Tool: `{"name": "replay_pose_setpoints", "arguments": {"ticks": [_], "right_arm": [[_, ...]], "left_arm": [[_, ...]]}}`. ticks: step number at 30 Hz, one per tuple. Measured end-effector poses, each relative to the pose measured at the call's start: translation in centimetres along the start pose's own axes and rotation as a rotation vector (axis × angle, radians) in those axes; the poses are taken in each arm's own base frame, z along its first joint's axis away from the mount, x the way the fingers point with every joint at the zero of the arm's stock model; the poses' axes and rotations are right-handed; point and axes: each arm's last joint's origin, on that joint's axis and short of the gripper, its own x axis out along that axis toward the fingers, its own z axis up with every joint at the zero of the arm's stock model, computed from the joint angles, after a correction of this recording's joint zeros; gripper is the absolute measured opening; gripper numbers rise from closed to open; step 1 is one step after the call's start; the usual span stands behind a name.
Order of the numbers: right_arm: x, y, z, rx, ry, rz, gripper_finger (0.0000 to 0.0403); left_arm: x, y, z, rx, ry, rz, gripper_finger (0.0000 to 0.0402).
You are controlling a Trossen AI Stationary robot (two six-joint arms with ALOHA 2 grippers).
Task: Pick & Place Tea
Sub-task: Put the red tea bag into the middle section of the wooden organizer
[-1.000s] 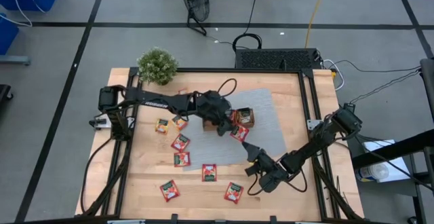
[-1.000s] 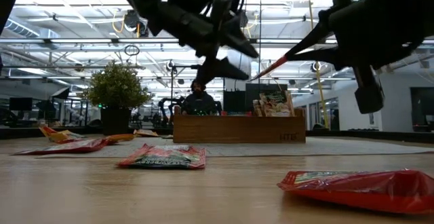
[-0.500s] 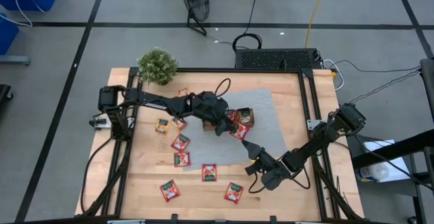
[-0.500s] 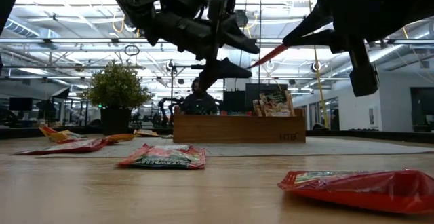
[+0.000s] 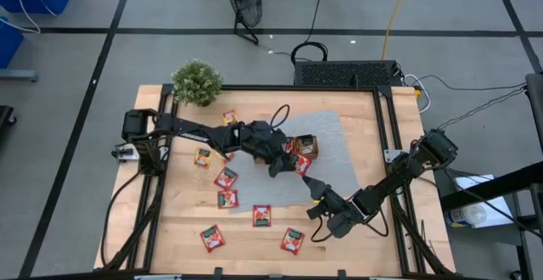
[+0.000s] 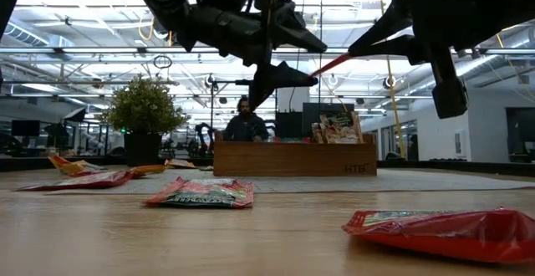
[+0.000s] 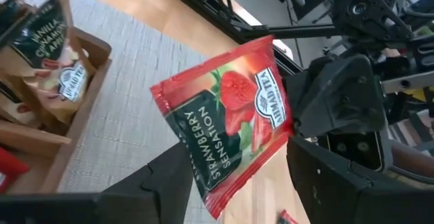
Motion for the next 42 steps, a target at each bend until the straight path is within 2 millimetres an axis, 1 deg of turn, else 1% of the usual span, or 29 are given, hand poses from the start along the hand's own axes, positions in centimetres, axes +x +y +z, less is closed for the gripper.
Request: {"name": "replay_pose_setpoints", "arguments": {"ticks": [7,10,13,20,21,22,25,27,29,31,34,37,40,42], "right_arm": [[0.0,0.0,0.0,-0.003,-0.001,0.001,0.0],[0.0,0.0,0.0,-0.003,-0.001,0.001,0.0],[0.0,0.0,0.0,-0.001,-0.001,0.001,0.0],[0.0,0.0,0.0,0.012,-0.001,0.001,0.0],[0.0,0.0,0.0,0.024,-0.007,0.003,0.0],[0.0,0.1,0.0,0.045,-0.016,0.006,0.0],[0.0,0.1,0.2,0.169,-0.059,0.026,0.0],[0.0,0.1,0.3,0.306,-0.103,0.053,0.0],[0.0,0.2,0.5,0.456,-0.157,0.097,0.0],[0.0,0.4,0.7,0.554,-0.221,0.164,0.0],[0.3,0.5,0.4,0.627,-0.308,0.3,0.0],[1.2,-0.5,-0.9,0.731,-0.346,0.443,0.0],[2.4,-1.6,-2.9,0.823,-0.351,0.572,0.0],[3.1,-2.7,-4.3,0.879,-0.354,0.623,0.0]], "left_arm": [[0.0,-0.1,0.0,-0.002,0.001,-0.002,0.0233],[0.0,-0.1,0.0,0.007,0.001,-0.002,0.0214],[0.0,0.0,0.0,0.009,0.0,-0.001,0.017],[-0.2,0.4,0.3,0.035,0.006,-0.015,0.0034],[-0.3,0.5,0.4,0.04,0.009,-0.022,0.0018],[-0.4,0.6,0.4,0.042,0.012,-0.028,0.001],[-0.9,0.8,0.9,0.106,0.005,-0.015,0.001],[-1.6,0.7,1.4,0.188,-0.004,-0.004,0.0006],[-2.6,0.5,1.9,0.254,-0.01,0.043,0.0005],[-3.7,0.3,2.2,0.339,-0.008,0.14,0.0006],[-5.8,0.0,2.3,0.455,0.041,0.361,0.0004],[-7.4,0.0,2.3,0.459,0.136,0.547,0.0004],[-8.1,-0.1,3.0,0.42,0.202,0.607,0.0003],[-7.8,-0.1,3.5,0.409,0.246,0.621,0.0003]]}}
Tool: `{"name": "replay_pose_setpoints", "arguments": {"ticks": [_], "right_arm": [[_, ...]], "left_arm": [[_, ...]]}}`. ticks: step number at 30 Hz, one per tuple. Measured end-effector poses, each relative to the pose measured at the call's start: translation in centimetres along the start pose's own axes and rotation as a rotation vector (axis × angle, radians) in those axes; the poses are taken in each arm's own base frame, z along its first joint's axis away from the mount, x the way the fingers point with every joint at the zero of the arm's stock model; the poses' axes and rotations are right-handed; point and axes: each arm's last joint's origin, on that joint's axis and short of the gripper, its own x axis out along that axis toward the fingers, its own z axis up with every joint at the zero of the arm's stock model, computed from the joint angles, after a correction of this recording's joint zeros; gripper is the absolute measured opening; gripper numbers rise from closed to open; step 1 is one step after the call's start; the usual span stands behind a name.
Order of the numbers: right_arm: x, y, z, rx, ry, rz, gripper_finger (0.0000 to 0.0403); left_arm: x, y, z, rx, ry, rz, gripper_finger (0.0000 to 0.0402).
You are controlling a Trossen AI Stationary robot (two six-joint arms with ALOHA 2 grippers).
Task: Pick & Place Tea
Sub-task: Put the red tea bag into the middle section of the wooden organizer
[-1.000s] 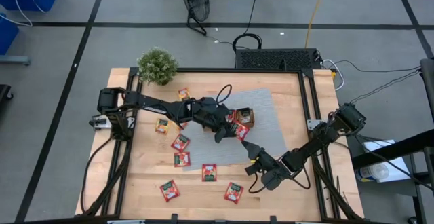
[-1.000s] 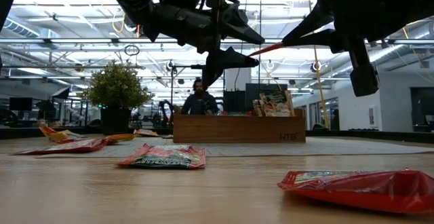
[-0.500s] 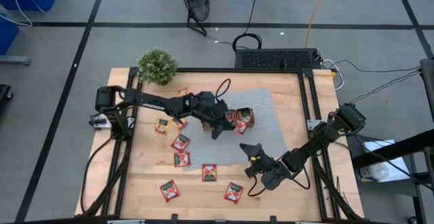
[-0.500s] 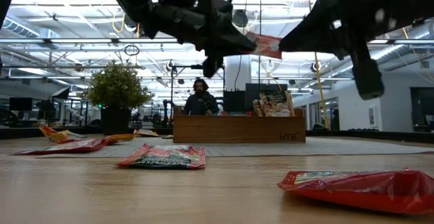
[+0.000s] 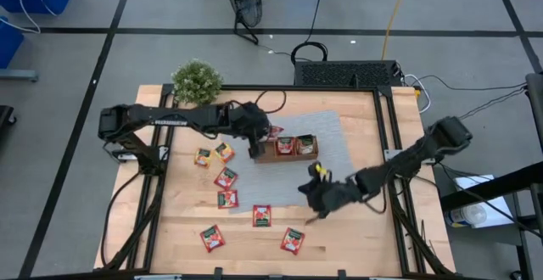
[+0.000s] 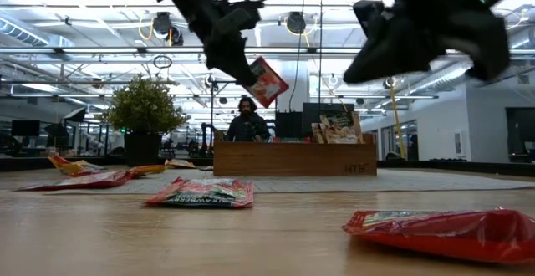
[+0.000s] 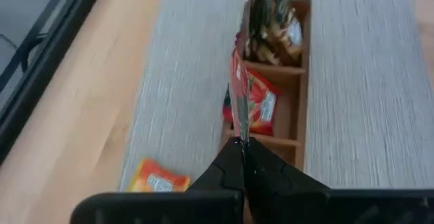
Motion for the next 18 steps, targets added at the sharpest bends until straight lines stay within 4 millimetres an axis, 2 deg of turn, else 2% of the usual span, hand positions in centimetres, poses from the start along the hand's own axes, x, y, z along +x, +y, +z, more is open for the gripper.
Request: {"name": "replay_pose_setpoints", "arguments": {"ticks": [7,10,14,18], "right_arm": [[-3.2,-5.4,0.3,0.135,-0.07,-0.094,0.0],[-4.8,-7.0,0.2,0.154,-0.119,-0.139,0.0],[-6.3,-8.0,-1.0,0.18,-0.157,-0.179,0.0],[-7.1,-7.7,-2.9,0.189,-0.166,-0.188,0.0]], "left_arm": [[3.1,-1.2,1.9,0.128,0.227,-0.09,0.0002],[5.0,-1.4,2.6,0.155,0.345,-0.085,0.0002],[6.5,-1.4,4.0,0.203,0.397,-0.071,0.0001],[7.3,-1.3,5.5,0.234,0.359,-0.12,0.0001]]}}
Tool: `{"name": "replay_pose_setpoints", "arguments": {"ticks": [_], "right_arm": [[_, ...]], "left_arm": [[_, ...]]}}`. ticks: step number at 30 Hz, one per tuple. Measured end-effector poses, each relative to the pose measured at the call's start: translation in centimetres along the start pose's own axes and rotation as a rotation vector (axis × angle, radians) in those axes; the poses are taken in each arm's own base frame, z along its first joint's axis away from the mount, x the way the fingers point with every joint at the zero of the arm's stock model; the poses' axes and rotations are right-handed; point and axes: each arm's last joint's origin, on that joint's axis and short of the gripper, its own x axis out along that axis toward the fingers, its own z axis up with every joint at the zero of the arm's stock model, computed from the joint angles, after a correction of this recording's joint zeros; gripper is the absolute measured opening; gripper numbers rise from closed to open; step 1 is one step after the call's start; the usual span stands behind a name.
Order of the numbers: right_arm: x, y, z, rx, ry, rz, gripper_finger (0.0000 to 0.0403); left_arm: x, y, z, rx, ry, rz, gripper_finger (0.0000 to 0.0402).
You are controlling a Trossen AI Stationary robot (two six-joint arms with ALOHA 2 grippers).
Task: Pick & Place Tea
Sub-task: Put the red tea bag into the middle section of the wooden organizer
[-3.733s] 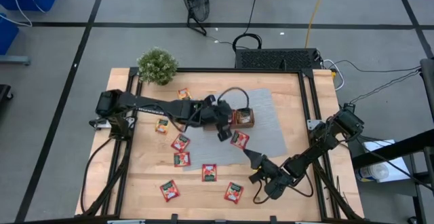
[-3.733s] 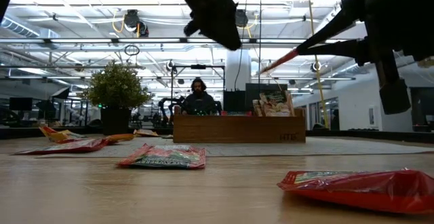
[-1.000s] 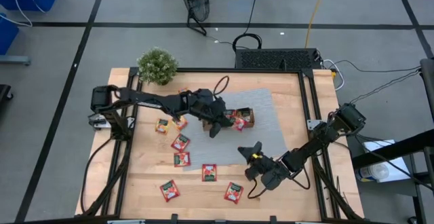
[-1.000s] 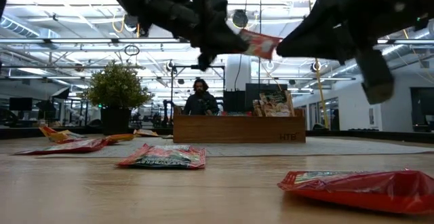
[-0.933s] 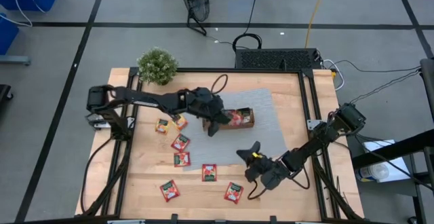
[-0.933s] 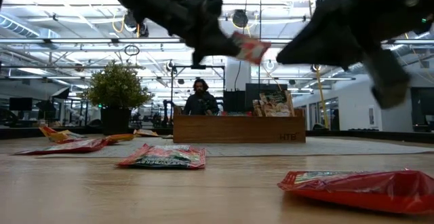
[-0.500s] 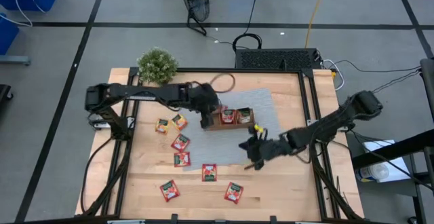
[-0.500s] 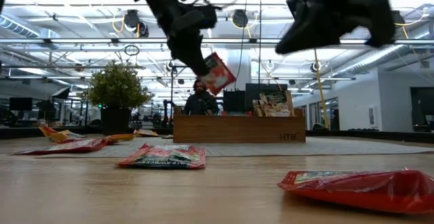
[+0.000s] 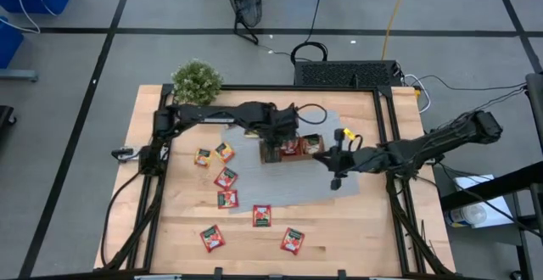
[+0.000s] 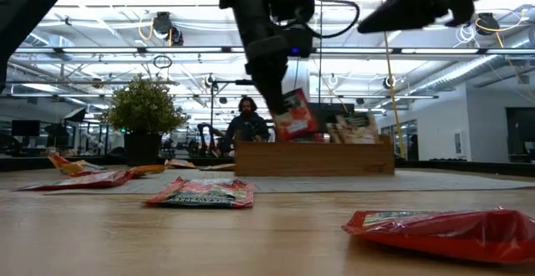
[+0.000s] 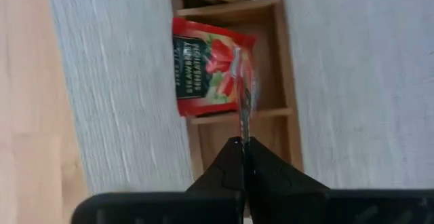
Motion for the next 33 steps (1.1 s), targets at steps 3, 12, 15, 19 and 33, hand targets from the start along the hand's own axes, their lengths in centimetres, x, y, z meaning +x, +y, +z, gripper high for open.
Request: {"name": "replay_pose_setpoints", "arguments": {"ticks": [3,12,15,19,33], "right_arm": [[-0.6,0.2,-1.6,0.002,0.008,0.003,0.0],[-2.2,0.0,-3.7,0.05,-0.132,-0.048,0.0],[-2.7,-0.2,-3.9,0.043,-0.158,-0.059,0.0],[-3.0,-0.5,-3.8,0.07,-0.175,-0.063,0.0],[-2.9,-0.2,-4.3,0.079,-0.127,-0.036,0.0]], "left_arm": [[-0.5,0.4,0.5,0.011,-0.029,0.001,0.0001],[-1.9,1.4,1.2,0.002,-0.066,0.018,0.0001],[-2.0,1.3,1.5,0.007,-0.093,0.021,0.0001],[-1.9,1.1,1.4,0.001,-0.082,0.018,0.0001],[3.8,0.8,1.0,0.01,0.052,-0.014,0.0001]]}}
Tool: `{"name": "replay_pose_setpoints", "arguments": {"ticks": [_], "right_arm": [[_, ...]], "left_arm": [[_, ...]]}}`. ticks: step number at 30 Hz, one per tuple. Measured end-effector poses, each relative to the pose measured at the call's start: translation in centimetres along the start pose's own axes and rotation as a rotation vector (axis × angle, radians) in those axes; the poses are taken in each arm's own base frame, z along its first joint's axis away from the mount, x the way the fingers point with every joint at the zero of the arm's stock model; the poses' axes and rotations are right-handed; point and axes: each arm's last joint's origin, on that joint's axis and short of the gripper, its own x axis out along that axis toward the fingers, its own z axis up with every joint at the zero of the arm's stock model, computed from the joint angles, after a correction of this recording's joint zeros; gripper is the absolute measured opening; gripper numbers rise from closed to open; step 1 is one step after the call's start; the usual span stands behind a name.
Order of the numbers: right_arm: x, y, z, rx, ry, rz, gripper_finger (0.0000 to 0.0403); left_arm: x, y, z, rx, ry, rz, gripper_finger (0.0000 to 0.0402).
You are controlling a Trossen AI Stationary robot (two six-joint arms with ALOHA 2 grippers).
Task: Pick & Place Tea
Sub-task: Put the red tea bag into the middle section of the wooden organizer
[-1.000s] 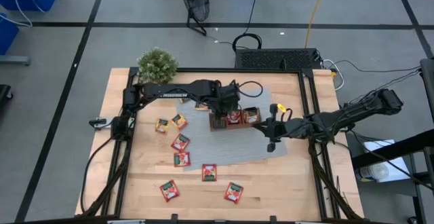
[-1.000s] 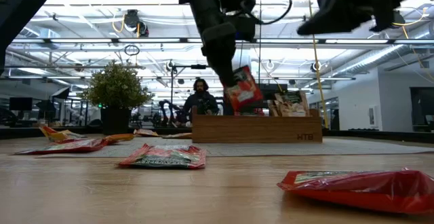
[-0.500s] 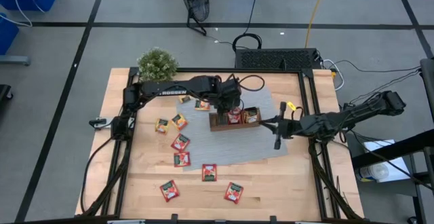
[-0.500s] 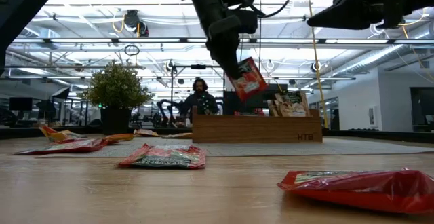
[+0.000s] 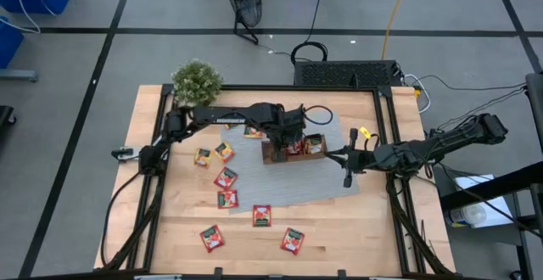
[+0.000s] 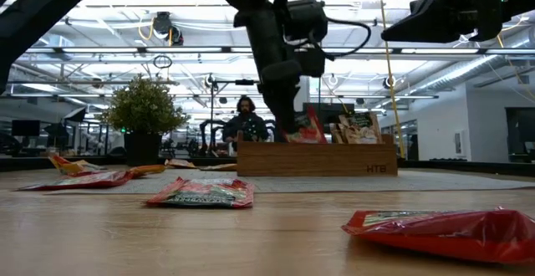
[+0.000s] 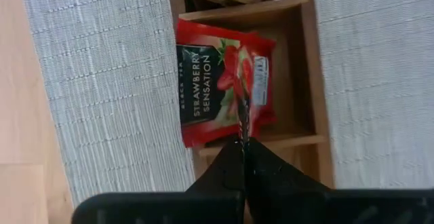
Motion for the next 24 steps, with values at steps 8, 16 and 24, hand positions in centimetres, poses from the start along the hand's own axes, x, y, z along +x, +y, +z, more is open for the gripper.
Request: {"name": "replay_pose_setpoints", "arguments": {"ticks": [8,16,24], "right_arm": [[0.0,0.0,-0.1,0.015,0.006,0.002,0.0],[0.0,0.1,-0.2,0.018,0.015,0.005,0.0],[0.0,0.1,-0.3,0.027,0.032,0.01,0.0]], "left_arm": [[0.8,0.1,0.1,-0.013,0.003,0.0,0.0001],[0.8,-0.4,0.9,-0.038,-0.074,0.011,0.0028],[0.8,-0.2,0.8,-0.071,-0.057,0.094,0.0053]]}}
